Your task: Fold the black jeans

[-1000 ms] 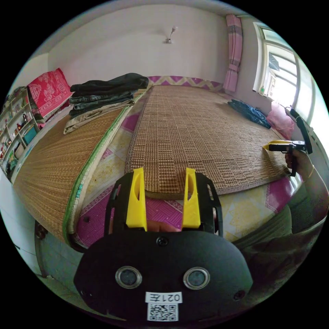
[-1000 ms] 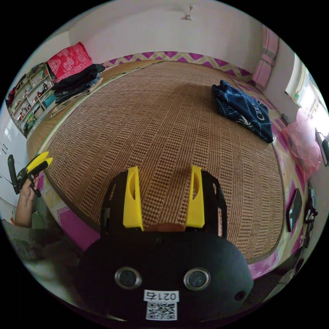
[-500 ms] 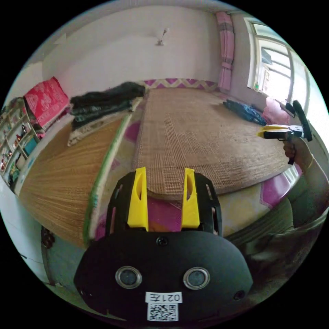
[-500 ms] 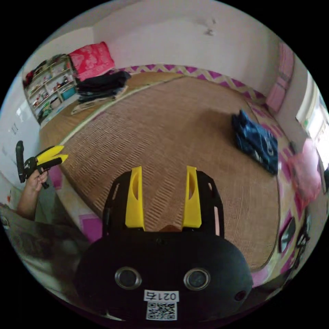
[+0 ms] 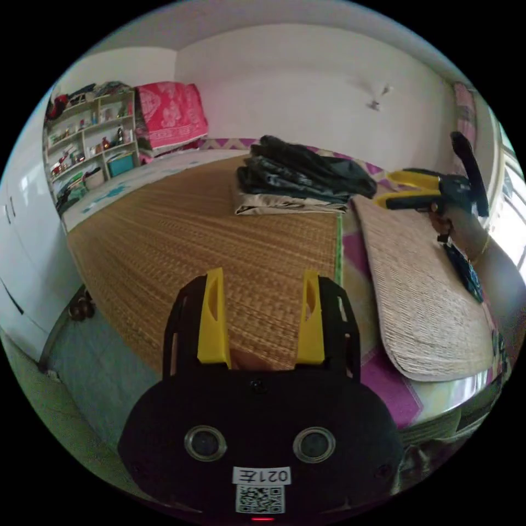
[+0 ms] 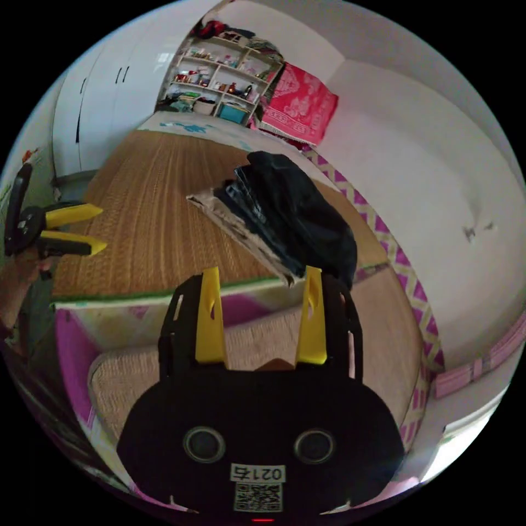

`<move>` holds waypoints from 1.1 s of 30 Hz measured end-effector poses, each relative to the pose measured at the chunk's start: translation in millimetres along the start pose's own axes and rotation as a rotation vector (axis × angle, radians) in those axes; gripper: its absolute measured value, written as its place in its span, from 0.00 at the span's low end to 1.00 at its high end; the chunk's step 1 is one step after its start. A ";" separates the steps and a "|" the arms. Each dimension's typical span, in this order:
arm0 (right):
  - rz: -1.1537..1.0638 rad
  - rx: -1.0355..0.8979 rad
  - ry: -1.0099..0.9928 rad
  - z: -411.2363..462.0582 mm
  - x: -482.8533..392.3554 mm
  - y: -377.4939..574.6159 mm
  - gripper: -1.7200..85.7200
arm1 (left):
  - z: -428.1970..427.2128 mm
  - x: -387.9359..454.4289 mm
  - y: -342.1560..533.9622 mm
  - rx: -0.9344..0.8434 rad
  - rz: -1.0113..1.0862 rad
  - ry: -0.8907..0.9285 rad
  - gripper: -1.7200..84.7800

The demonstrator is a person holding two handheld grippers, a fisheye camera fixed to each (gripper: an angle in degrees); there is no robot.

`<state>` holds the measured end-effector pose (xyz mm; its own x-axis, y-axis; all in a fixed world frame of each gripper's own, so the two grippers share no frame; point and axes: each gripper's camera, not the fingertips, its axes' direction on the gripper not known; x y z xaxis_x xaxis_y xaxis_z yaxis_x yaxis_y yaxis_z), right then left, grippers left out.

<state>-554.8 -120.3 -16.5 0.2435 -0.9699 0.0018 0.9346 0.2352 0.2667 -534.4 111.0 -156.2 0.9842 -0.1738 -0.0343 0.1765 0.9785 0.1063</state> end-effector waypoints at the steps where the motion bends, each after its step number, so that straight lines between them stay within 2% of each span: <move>1: -0.023 0.027 0.010 14.7 -1.4 -27.7 0.26 | 4.9 -5.3 -0.2 -0.020 -0.007 -0.023 0.25; 5: -0.078 0.137 0.033 57.5 -0.3 -105.7 0.25 | 20.0 -20.1 0.4 -0.075 -0.007 -0.047 0.26; 11: -0.080 0.095 0.018 121.1 18.7 -176.0 0.22 | 27.3 -31.8 -4.2 -0.102 0.023 -0.028 0.25; 16: -0.096 0.045 0.012 165.4 37.5 -188.3 0.17 | 28.0 -32.6 -4.9 -0.080 0.073 -0.053 0.24; 18: -0.050 0.046 -0.052 171.6 54.1 -189.2 0.14 | 27.3 -30.0 -4.5 -0.062 0.100 -0.077 0.23; 20: 0.091 0.069 -0.180 176.1 91.1 -184.2 0.09 | 27.1 -30.3 -4.8 -0.047 0.110 -0.094 0.22; 25: 0.376 0.183 -0.422 177.5 194.7 -149.1 0.07 | 29.7 -37.1 -8.2 -0.051 0.099 -0.072 0.18; 29: 0.556 0.270 -0.448 155.1 289.0 -104.7 0.05 | 32.1 -39.6 -10.6 -0.054 0.094 -0.069 0.17; 33: 0.599 0.313 -0.385 106.8 367.3 -57.1 0.04 | 33.6 -42.3 -12.1 -0.053 0.079 -0.061 0.17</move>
<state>-546.4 -496.7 71.9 0.5234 -0.6498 0.5512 0.5411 0.7532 0.3740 -577.8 102.8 -122.7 0.9944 -0.1006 0.0327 0.0988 0.9937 0.0538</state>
